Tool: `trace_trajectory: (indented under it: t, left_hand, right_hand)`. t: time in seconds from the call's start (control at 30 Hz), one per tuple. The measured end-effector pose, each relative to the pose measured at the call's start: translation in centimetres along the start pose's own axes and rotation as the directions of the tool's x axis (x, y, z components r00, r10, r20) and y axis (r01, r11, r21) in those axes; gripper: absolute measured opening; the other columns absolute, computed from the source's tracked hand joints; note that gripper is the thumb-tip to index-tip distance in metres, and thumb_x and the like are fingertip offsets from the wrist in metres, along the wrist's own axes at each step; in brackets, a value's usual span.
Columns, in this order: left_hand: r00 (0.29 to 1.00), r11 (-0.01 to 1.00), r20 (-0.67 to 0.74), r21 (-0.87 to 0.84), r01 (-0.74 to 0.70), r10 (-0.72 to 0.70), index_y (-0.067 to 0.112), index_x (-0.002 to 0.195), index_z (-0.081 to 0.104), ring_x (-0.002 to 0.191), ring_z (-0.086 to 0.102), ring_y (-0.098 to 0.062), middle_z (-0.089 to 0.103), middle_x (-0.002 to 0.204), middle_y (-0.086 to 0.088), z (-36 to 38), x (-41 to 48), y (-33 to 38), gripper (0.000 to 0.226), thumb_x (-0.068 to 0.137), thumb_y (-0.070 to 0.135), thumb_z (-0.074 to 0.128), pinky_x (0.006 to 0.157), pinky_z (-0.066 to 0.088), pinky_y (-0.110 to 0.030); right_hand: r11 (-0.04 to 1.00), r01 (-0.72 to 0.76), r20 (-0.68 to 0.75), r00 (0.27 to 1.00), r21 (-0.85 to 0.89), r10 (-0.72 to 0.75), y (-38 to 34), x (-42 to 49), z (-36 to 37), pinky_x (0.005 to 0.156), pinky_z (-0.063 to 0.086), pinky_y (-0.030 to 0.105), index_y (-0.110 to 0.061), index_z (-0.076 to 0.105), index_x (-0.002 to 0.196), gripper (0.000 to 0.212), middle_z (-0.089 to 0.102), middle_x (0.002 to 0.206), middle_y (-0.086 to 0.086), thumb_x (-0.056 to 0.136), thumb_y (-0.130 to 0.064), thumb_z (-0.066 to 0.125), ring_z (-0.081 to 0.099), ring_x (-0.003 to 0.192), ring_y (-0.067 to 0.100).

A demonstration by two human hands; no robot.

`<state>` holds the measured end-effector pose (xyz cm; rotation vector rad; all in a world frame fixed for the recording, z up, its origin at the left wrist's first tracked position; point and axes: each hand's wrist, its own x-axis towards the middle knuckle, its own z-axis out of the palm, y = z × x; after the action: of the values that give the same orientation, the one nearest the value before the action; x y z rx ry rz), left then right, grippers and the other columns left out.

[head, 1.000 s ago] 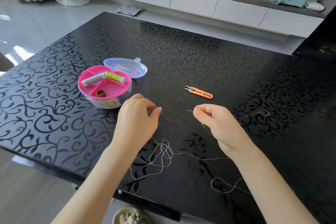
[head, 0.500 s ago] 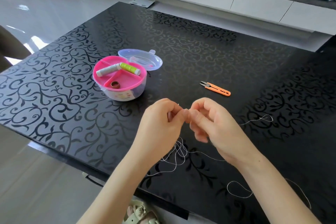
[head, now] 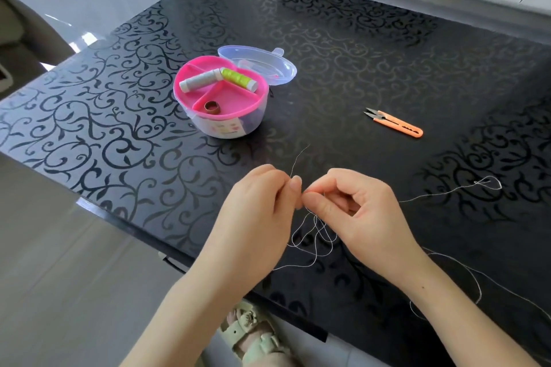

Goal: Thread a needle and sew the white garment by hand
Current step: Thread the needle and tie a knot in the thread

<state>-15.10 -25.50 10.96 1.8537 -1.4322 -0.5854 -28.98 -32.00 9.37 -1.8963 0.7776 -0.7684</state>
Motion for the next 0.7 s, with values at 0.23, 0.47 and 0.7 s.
trace_trajectory:
  t: [0.23, 0.47, 0.7]
  left_hand:
    - [1.000, 0.998, -0.009, 0.052, 0.023, -0.023, 0.017, 0.058, 0.049, 0.065, 0.050, -0.014, 0.050, 0.065, 0.002, 0.8, 0.1, -0.3, 0.046, 0.098, 0.034, 0.037, 0.067, 0.039, -0.026]
    - [0.993, 0.986, -0.048, -0.135, 0.101, -0.108, 0.024, 0.079, 0.069, 0.077, 0.059, -0.005, 0.062, 0.082, 0.006, 0.2, -0.1, -0.7, 0.042, 0.097, 0.039, 0.035, 0.074, 0.043, -0.020]
    - [0.999, 0.945, -0.036, -0.324, -0.039, 0.029, 0.020, 0.081, 0.071, 0.081, 0.062, -0.014, 0.063, 0.083, 0.005, 0.5, -0.1, -0.1, 0.013, 0.083, 0.027, 0.061, 0.072, 0.051, -0.027]
  right_hand:
    - [0.995, -0.043, 0.000, 0.999, 0.094, 0.044, 0.4, -0.3, 0.6, 0.053, 0.034, 0.014, -0.031, 0.066, 0.069, 0.018, 0.048, 0.059, 0.012, 0.085, -0.023, 0.064, 0.035, 0.051, 0.012]
    - [0.944, -0.183, -0.010, 0.981, 0.275, 0.193, 1.0, -0.5, -0.2, 0.054, 0.038, 0.020, -0.018, 0.068, 0.075, 0.019, 0.050, 0.061, 0.013, 0.076, -0.037, 0.067, 0.041, 0.056, 0.016]
    - [0.881, -0.212, 0.012, 0.974, 0.423, 0.228, 0.6, -0.5, -0.5, 0.053, 0.036, 0.010, -0.010, 0.065, 0.071, 0.012, 0.050, 0.050, -0.014, 0.079, -0.018, 0.062, 0.042, 0.049, 0.000]
